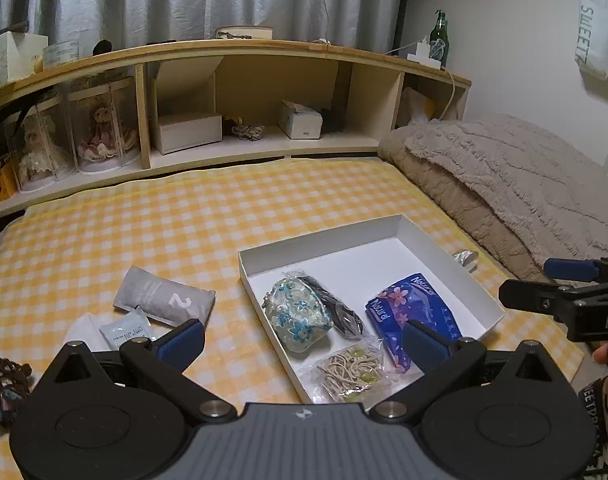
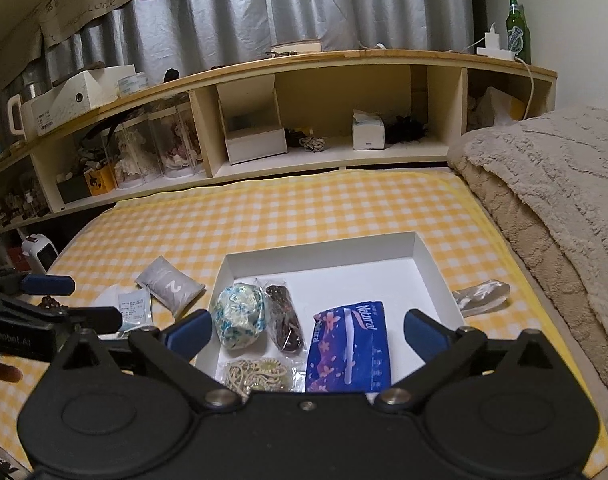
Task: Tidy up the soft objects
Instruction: 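Withdraw both tools from the box toward the remaining items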
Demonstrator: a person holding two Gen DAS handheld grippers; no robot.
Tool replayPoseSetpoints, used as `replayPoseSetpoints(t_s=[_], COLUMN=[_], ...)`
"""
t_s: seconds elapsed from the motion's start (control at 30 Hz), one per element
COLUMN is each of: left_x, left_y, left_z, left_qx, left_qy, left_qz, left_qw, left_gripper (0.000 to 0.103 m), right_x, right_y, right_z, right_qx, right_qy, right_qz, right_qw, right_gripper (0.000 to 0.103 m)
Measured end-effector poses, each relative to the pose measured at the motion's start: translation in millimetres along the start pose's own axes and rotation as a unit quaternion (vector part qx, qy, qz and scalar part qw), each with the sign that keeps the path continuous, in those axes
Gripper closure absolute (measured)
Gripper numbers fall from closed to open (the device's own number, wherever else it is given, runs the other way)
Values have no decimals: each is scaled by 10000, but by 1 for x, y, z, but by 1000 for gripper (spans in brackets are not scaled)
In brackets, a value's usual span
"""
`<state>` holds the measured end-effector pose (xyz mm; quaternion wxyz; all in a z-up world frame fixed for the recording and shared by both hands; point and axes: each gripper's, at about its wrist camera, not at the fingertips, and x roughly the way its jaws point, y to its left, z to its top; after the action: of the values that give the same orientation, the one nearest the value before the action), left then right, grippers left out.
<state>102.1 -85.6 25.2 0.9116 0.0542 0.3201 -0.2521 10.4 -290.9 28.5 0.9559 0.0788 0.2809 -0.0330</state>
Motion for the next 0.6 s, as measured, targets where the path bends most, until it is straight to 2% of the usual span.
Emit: replayPoseSetpoints(t_s=[0.4, 0.6], left_x=[-10, -7], left_y=[6, 29], left_z=[-7, -6], left_qx=[-123, -298], left_qy=[-237, -208], left_qz=[-57, -1], left_qw=[9996, 9993], left_gripper=[0, 0], right_x=[-2, 14], right_y=[13, 15], right_z=[-4, -4], right_qx=[1, 311], right_qy=[21, 11], right_qz=[-90, -29], right_qw=[10000, 9995], right_gripper=[0, 0])
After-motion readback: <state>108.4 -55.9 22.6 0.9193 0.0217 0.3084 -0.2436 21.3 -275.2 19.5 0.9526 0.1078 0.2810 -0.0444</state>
